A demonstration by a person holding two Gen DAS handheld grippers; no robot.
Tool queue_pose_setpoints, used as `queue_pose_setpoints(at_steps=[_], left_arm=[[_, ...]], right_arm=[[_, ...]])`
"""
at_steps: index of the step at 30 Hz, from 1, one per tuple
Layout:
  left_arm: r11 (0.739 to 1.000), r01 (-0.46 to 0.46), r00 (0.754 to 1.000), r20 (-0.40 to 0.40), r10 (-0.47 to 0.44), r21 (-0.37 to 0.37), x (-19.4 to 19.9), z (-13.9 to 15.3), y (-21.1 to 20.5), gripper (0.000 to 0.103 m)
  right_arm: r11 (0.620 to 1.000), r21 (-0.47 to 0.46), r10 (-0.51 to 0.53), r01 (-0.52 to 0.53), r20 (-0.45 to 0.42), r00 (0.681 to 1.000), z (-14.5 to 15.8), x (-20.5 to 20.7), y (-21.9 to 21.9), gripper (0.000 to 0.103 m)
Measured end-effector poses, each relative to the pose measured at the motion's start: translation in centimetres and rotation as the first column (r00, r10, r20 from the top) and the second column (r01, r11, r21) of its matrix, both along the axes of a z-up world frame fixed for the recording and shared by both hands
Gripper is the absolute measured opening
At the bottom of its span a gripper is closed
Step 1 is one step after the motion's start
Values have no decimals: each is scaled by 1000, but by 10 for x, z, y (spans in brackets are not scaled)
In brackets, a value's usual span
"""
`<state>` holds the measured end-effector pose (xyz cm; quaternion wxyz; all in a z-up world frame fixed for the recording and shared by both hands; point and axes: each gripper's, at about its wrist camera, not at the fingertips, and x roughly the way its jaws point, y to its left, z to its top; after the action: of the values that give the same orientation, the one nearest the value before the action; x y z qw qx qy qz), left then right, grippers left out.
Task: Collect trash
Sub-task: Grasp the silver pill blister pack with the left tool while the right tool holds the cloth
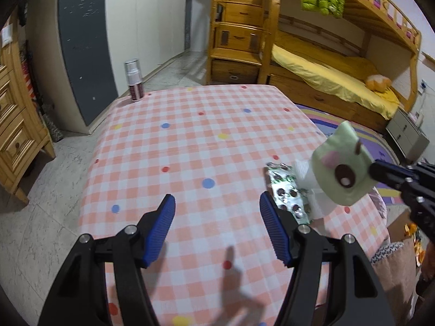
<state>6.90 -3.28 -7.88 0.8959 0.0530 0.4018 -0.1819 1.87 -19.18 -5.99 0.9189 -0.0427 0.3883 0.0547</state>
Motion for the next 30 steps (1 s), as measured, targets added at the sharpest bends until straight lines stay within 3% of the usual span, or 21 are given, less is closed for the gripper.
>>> queue_pose_setpoints(at_steps=[3, 6, 11, 21, 24, 26, 29, 30], left_arm=[[999, 47, 999, -11, -47, 14, -4, -7, -19, 62], [997, 80, 996, -29, -80, 22, -5, -15, -40, 63], [991, 123, 991, -60, -120, 50, -1, -30, -76, 74], [986, 86, 994, -85, -74, 141, 15, -52, -105, 74], [986, 82, 994, -78, -71, 146, 14, -53, -106, 67], [985, 103, 993, -78, -93, 138, 11, -51, -106, 55], [985, 103, 993, -77, -93, 141, 7, -49, -105, 55], [988, 110, 991, -90, -100, 106, 6, -46, -101, 55]], right_arm=[[999, -19, -51, 51, -14, 999, -10, -5, -10, 2], [996, 24, -90, 91, -21, 996, -14, -11, -27, 2], [985, 55, -165, 165, -13, 986, -15, -22, -50, 2], [972, 117, -205, 203, 8, 979, -9, -34, -75, 2], [972, 125, -202, 199, 13, 979, -9, -35, -76, 2], [972, 131, -200, 196, 16, 980, -8, -36, -76, 2], [972, 136, -196, 191, 26, 980, -6, -38, -76, 2], [972, 140, -195, 189, 32, 980, -4, -40, -76, 2]])
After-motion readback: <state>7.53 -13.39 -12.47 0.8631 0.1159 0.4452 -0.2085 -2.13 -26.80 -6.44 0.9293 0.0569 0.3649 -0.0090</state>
